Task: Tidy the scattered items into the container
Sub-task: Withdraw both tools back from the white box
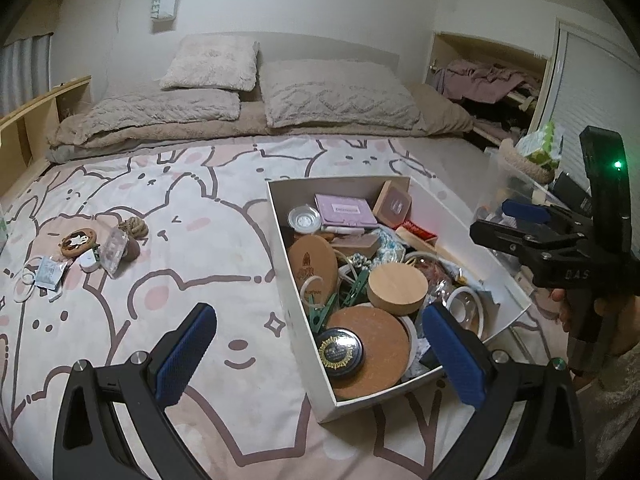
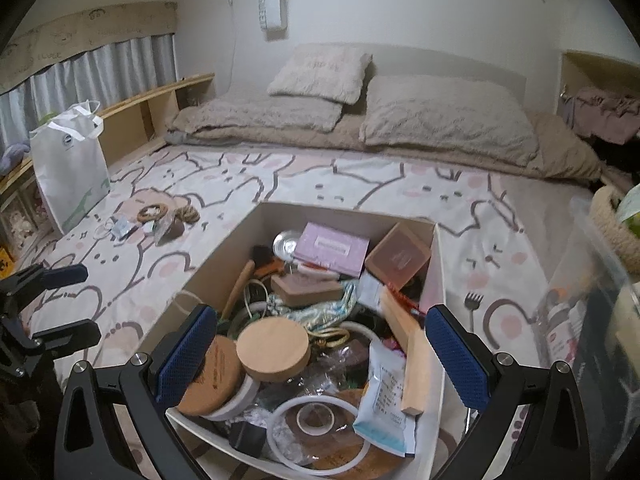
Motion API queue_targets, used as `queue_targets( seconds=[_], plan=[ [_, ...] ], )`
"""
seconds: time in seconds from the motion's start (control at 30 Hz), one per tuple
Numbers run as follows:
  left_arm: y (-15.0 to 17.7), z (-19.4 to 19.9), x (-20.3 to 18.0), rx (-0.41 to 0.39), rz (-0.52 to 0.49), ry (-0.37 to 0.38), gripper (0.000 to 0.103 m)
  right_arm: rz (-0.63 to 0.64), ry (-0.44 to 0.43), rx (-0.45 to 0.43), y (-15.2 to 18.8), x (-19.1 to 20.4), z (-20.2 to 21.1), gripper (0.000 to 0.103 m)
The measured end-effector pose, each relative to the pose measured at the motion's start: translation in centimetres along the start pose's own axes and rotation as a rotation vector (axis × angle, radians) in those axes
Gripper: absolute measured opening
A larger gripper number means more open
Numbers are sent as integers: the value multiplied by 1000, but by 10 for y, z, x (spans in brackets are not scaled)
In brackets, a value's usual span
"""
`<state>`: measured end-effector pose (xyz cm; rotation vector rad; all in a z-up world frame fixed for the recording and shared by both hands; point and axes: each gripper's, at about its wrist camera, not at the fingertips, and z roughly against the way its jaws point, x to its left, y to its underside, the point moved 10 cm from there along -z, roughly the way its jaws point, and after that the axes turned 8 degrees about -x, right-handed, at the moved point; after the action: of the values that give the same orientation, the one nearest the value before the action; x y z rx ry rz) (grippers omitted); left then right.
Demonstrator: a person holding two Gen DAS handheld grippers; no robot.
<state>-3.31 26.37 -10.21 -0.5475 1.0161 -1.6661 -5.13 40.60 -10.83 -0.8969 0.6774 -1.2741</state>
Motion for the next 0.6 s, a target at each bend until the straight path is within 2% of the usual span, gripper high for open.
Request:
queue_targets(
  seconds=[0.23,0.43,0.6],
  plan=[
    [-14,24,6,-58,-6,-7,103,9,2,-52,-24,26,35,103],
    [-23,45,17,-105,8,-8,103,-27,17,-79,-25,51,59,103],
    [-26,60,24,-135,-4,-12,103,-61,89,-104,-19,53,71,103]
  ],
)
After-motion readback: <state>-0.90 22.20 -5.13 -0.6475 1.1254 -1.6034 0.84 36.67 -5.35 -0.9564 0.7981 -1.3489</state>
